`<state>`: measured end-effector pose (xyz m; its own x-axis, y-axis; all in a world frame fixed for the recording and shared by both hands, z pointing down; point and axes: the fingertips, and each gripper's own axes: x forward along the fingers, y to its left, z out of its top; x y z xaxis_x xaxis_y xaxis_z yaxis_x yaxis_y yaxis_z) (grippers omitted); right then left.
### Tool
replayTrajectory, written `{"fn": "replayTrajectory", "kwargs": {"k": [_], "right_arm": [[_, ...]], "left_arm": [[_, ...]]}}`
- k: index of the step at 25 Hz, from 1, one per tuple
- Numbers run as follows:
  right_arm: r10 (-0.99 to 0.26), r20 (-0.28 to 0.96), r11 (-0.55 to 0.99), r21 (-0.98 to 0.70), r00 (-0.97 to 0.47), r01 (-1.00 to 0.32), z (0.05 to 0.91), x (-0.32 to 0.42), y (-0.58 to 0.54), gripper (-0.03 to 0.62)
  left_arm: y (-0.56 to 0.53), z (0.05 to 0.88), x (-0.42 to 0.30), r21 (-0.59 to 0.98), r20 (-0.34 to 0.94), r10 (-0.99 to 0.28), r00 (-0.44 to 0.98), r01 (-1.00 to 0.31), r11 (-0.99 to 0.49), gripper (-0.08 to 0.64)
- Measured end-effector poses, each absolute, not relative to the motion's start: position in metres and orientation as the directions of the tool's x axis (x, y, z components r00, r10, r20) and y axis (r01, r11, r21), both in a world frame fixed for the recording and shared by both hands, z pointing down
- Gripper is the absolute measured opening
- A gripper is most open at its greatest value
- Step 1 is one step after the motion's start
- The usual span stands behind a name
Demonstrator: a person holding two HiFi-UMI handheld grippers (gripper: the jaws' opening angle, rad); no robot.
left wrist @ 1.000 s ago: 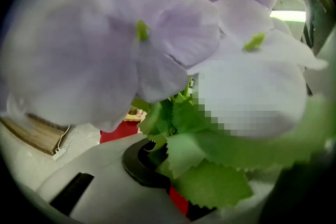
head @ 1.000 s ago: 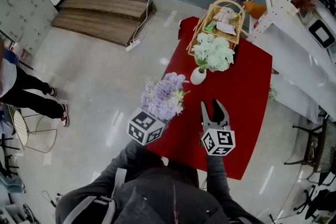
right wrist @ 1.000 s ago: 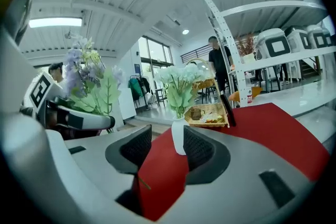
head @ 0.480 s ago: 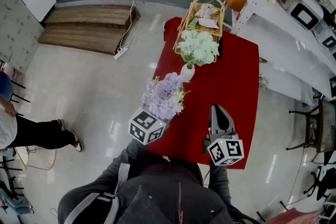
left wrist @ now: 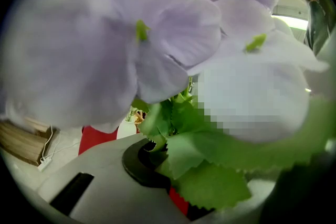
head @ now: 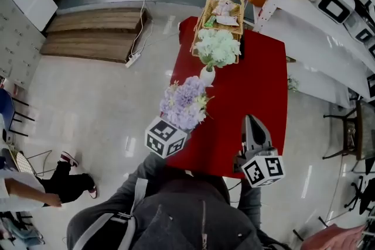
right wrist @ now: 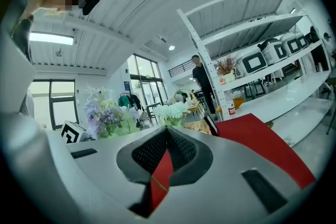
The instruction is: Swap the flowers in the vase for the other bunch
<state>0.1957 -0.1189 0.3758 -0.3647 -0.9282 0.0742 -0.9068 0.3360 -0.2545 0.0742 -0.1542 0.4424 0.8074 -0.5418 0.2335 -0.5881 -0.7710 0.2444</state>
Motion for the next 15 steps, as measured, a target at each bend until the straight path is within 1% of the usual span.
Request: {"fn": "replayTrajectory", "kwargs": {"k": [6, 9, 15], "right_arm": [[-0.925, 0.07, 0.364, -0.121, -0.374, -0.923, 0.355, 0.187, -0.114, 0.012], [-0.92, 0.067, 0.38, -0.08, -0.385, -0.921, 0.349, 0.181, -0.114, 0.011], [-0.908, 0.104, 0.407, -0.017, -0.407, -0.913, 0.358, 0.166, -0.114, 0.011]], "left_arm": [[-0.151, 0.444, 0.07, 0.245, 0.236, -0.55, 0.801, -0.596, -0.764, 0.048], [-0.15, 0.444, 0.067, 0.245, 0.235, -0.553, 0.799, -0.6, -0.762, 0.048], [-0.15, 0.444, 0.062, 0.246, 0.232, -0.562, 0.794, -0.607, -0.756, 0.048]]}}
